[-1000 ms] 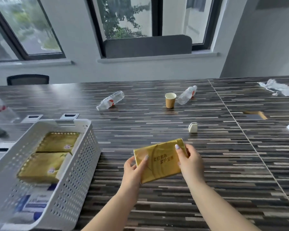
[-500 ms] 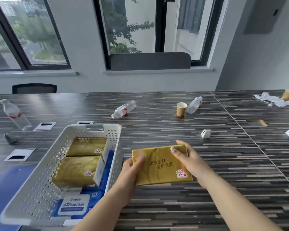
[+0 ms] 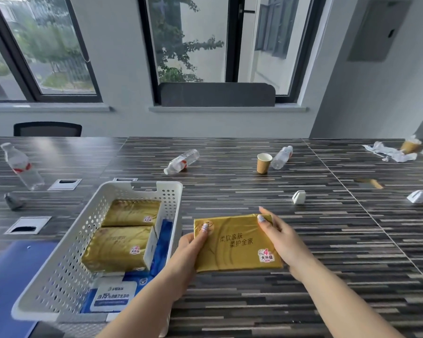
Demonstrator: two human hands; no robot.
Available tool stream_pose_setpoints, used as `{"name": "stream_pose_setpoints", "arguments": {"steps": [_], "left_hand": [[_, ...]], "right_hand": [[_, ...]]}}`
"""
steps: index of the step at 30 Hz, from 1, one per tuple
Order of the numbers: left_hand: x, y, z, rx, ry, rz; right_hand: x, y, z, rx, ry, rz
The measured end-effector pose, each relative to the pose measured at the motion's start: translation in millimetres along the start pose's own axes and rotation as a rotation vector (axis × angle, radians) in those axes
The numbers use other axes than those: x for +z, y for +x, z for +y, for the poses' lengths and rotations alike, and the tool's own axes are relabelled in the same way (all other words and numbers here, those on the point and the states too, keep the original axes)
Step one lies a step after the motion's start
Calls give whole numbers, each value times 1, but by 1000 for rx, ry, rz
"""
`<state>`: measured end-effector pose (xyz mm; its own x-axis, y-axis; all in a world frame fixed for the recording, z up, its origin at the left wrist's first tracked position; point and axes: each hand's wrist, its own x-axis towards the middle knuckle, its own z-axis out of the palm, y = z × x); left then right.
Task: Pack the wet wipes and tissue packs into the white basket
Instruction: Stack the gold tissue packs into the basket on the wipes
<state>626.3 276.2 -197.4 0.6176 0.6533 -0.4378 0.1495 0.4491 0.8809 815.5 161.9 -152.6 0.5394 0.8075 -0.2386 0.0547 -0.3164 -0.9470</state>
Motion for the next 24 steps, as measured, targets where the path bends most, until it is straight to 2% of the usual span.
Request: {"name": "stream_pose_setpoints", "arguments": {"steps": [3,6,9,16,21,24], "left_hand": [[3,-2,2,13,30,-75],[6,4,1,49,7,-50],[16,6,0,64,-28,-38],[39,7,1,97,20,30],[58,-4,6,114,-72,-75],[65,-11,8,127,-11,-159]], "right_hand": [[-8,-2,0,57,50,-18],[-21,-4,4,109,204,-157],[-33,-6,5,127,184,-268],[-59,-3,9,93,142,-277],[-74,2,13,143,223,-326],[-83,4,14,177,276,-399]]}}
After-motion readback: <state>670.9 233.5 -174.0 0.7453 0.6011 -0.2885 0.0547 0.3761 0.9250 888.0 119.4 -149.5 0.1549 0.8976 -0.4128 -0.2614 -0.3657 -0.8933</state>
